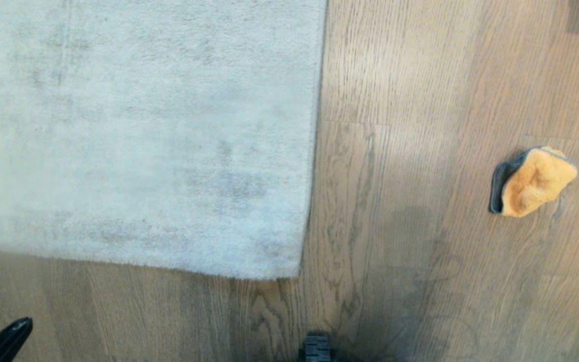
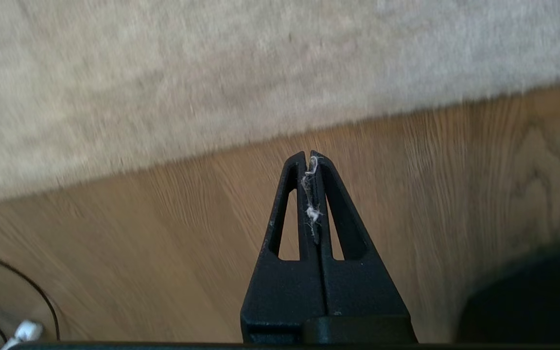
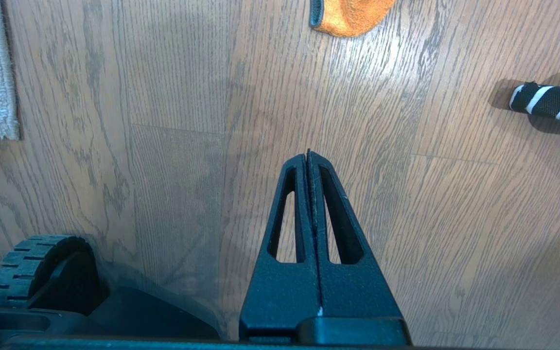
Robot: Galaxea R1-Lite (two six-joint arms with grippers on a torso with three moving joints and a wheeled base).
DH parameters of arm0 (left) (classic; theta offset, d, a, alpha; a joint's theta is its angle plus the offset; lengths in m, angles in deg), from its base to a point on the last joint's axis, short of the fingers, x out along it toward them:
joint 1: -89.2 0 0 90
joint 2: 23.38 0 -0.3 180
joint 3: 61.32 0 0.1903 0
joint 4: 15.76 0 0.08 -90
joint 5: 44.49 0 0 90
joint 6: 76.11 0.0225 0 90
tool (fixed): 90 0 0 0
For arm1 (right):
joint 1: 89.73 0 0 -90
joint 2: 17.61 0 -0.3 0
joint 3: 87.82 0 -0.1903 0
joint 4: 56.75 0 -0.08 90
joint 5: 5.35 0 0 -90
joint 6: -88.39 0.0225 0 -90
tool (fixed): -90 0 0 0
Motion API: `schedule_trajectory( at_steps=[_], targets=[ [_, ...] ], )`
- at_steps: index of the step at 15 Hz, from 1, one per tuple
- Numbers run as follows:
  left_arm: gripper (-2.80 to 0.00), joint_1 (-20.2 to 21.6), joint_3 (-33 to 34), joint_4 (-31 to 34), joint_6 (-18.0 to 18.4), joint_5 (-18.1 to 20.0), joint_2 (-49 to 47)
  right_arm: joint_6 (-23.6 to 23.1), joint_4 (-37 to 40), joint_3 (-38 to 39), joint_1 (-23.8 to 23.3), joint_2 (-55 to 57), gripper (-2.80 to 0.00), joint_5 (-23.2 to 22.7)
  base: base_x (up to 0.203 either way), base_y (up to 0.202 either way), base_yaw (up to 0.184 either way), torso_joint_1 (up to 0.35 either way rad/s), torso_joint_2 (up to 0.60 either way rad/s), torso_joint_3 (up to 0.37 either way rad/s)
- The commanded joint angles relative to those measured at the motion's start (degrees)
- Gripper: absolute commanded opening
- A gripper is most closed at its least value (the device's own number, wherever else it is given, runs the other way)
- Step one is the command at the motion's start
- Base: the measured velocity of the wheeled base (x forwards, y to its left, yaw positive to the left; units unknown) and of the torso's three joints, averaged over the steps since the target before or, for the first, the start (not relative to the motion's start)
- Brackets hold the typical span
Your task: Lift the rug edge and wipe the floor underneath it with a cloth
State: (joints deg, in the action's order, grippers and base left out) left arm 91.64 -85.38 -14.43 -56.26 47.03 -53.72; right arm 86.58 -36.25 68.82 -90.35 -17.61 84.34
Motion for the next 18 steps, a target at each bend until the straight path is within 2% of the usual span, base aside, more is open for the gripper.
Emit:
schedule_trajectory(
  at_steps=[1, 3, 4, 7, 9, 11, 12, 14, 18],
  targets=[
    [-2.80, 1.0, 0.6, 5.1, -0.2, 0.5, 10.2, 0.0, 0.0, 0.0, 0.0, 0.1, -2.80, 0.0, 0.000, 0.000, 0.000, 0.000, 0.00, 0.000],
    [-2.80, 1.1, 0.7, 7.8, -1.2, 1.8, 15.1, 0.0, 0.0, 0.0, 0.0, 0.1, -2.80, 0.0, 0.000, 0.000, 0.000, 0.000, 0.00, 0.000],
    [-2.80, 1.2, 0.7, 9.2, -1.7, 3.8, 15.0, 0.0, 0.0, 0.0, 0.0, 0.1, -2.80, 0.0, 0.000, 0.000, 0.000, 0.000, 0.00, 0.000],
    [-2.80, 1.6, 0.7, 12.5, -1.8, 4.3, 14.7, 0.0, 0.0, 0.0, 0.0, 0.1, -2.80, 0.0, 0.000, 0.000, 0.000, 0.000, 0.00, 0.000],
    [-2.80, 3.6, 0.7, 14.5, -1.8, 4.4, 14.5, 0.0, 0.0, 0.0, 0.0, 0.1, -2.80, 0.0, 0.000, 0.000, 0.000, 0.000, 0.00, 0.000],
    [-2.80, 8.5, 0.7, 14.3, -2.0, 5.0, 14.5, 0.0, 0.0, 0.0, 0.0, 0.1, -2.80, 0.0, 0.000, 0.000, 0.000, 0.000, 0.00, 0.000],
    [-2.80, 8.9, 0.7, 14.1, -2.8, 5.8, 14.8, 0.0, 0.0, 0.0, 0.0, 0.1, -2.80, 0.0, 0.000, 0.000, 0.000, 0.000, 0.00, 0.000],
    [-2.80, 8.9, 0.7, 14.0, -3.0, 6.0, 14.8, 0.0, 0.0, 0.0, 0.0, 0.1, -2.80, 0.0, 0.000, 0.000, 0.000, 0.000, 0.00, 0.000],
    [-2.80, 4.5, 0.7, 14.0, -4.3, 5.8, 14.6, 0.0, 0.0, 0.0, 0.0, 0.1, -2.80, 0.0, 0.000, 0.000, 0.000, 0.000, 0.00, 0.000]
  ],
)
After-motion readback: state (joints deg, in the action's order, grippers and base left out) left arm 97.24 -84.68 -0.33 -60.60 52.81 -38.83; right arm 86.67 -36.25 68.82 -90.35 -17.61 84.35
